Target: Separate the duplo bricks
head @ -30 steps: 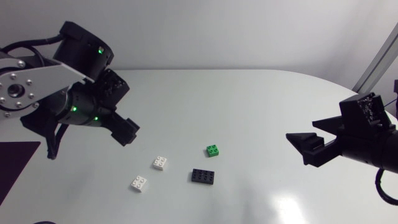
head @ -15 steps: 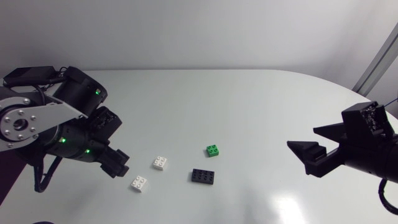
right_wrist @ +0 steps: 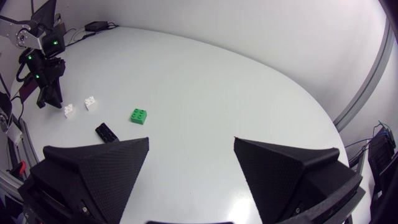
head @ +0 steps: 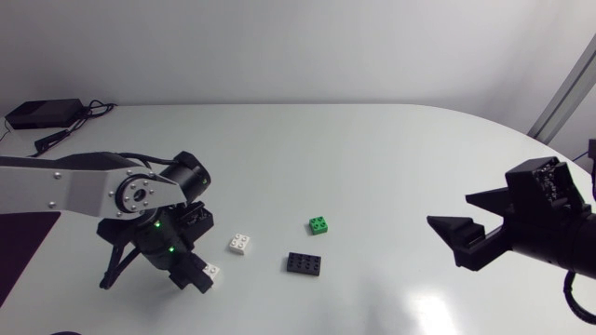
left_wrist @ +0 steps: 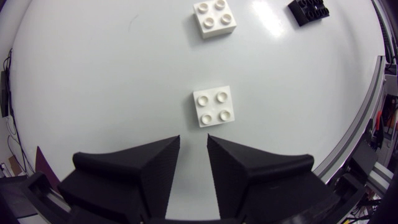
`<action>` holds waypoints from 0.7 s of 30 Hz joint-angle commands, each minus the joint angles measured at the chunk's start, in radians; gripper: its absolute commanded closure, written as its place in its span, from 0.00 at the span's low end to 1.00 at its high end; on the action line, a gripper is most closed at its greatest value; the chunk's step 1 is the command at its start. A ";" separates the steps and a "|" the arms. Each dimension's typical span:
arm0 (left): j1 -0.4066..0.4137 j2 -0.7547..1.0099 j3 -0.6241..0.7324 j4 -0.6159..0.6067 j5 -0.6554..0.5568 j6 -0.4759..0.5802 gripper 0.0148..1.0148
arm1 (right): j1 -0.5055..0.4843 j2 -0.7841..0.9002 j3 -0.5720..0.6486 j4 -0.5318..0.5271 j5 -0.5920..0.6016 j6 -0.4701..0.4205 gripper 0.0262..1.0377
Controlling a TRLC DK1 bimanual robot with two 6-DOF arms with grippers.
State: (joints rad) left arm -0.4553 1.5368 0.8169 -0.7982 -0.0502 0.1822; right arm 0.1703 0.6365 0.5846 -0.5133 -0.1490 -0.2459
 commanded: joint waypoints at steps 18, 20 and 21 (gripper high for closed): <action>-0.051 0.163 0.034 0.057 0.016 0.003 0.71 | -0.008 0.020 -0.045 0.030 -0.003 -0.026 0.05; -0.051 0.172 0.056 0.059 0.016 0.005 0.71 | -0.006 0.020 -0.045 0.030 -0.004 -0.026 0.05; -0.052 0.181 0.071 0.059 0.016 0.005 0.71 | -0.005 0.020 -0.045 0.030 -0.004 -0.026 0.05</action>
State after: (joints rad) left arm -0.4999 1.6886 0.8509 -0.7441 -0.0395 0.1856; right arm 0.1696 0.6472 0.5663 -0.4923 -0.1524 -0.2546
